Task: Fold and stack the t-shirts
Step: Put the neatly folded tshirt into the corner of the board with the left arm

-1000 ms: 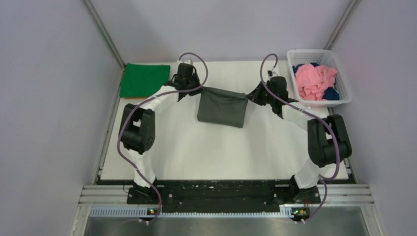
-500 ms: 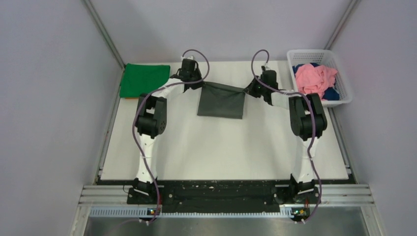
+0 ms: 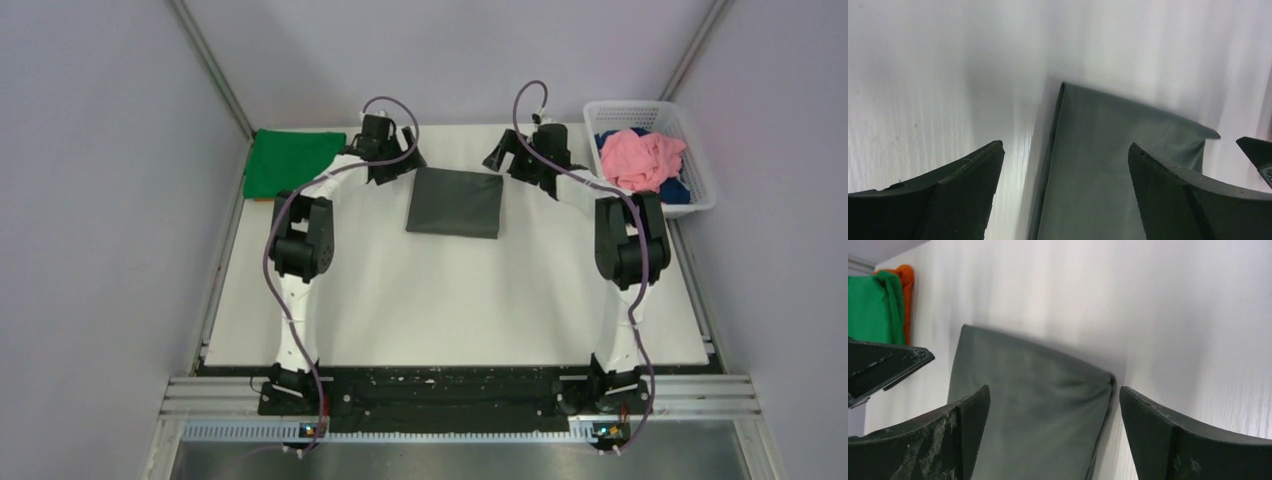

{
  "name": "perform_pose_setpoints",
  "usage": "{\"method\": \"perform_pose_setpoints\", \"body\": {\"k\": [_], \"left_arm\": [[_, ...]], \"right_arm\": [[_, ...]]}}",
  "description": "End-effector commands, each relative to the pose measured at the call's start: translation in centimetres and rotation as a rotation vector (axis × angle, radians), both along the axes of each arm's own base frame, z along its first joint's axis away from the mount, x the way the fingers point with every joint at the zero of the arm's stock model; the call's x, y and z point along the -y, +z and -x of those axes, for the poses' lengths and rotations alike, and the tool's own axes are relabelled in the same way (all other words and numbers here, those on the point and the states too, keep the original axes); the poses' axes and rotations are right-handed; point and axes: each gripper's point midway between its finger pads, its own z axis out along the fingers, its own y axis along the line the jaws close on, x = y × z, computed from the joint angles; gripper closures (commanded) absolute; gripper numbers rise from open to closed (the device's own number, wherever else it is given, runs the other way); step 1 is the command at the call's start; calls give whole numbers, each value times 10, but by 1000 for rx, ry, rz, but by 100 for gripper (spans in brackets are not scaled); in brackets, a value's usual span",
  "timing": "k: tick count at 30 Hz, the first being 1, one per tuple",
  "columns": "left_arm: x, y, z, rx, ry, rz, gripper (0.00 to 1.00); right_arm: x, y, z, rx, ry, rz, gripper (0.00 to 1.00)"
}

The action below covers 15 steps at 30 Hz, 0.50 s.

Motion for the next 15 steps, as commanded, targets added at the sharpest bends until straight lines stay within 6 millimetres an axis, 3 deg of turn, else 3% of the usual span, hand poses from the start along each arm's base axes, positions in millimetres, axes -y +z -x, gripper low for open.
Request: {"method": "perform_pose_setpoints", "body": {"k": [1,3,6,12,15], "left_arm": [[4,77,18,123,-30,88,1],[10,75,30,107,-84,110,1],[11,55,42,30,-122,86,1],[10,5,46,-88,-147,32,2],[14,-13,45,-127,-163,35,8]], "right_arm": [[0,63,32,89,69,-21,1],[-5,62,64,65,127,-58,1],[-3,61,102,65,136,-91,1],[23,62,164,77,51,-56,1],[36,59,187,72,9,-38,1]]}}
